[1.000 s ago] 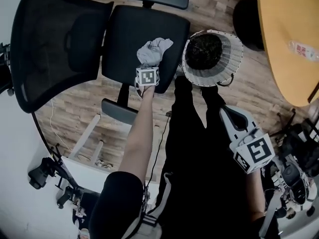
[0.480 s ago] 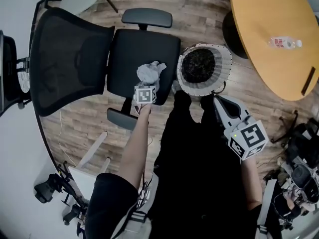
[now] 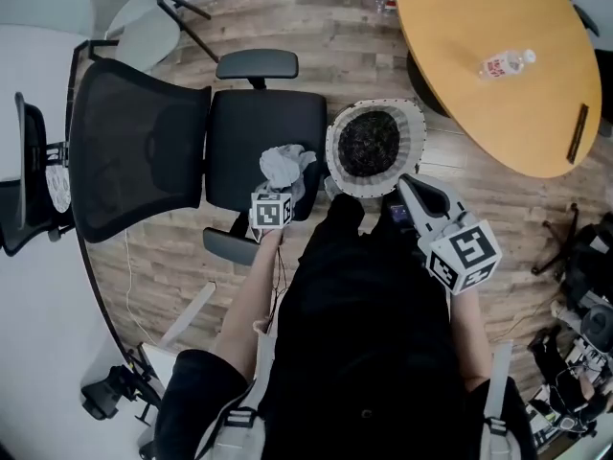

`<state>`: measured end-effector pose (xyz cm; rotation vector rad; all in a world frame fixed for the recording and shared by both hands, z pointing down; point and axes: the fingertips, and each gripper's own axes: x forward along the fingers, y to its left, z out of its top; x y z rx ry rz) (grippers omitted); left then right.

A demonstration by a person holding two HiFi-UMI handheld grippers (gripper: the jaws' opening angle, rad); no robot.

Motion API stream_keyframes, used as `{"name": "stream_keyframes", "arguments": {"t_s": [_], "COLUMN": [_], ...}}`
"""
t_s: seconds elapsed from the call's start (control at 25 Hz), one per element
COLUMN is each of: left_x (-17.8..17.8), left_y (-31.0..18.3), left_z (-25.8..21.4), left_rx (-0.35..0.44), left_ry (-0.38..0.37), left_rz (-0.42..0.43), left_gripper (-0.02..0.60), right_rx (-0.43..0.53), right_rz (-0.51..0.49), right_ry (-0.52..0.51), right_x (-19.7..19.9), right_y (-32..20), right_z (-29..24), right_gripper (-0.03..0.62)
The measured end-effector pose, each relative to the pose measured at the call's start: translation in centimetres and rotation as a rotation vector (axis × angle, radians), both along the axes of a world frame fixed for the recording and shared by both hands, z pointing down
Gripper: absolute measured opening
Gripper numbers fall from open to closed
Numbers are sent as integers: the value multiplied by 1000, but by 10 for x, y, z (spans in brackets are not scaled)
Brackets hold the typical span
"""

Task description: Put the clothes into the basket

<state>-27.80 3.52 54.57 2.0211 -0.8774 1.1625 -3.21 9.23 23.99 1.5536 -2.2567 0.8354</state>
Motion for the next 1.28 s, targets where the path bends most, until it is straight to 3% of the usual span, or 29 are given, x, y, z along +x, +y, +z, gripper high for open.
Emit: {"name": "stream_keyframes", "arguments": {"t_s": [0.28,0.56,0.84,1.08,1.28], "left_x": [54,112,146,172,188], "left_y": [8,15,35,57,73], "left_z": [-50,-86,-88,-77,-61], "left_rx": [51,91,82,56,19], "left_ry": [80,161,168,145,142], "left_rz": [104,131,101,81,-3], "left_gripper": [97,97,97,97,97], "right_rx": [47,67,70,55,13], "right_rz": [108,147,156,106,69], "right_ry": [-56,-92,-87,-88,-115], "right_x": [40,92,139,162,179], "right_y": [8,30,43,53,65], "right_z": [-9,-17,-20,-18,-5], "right_gripper": [17,17,17,17,17]}}
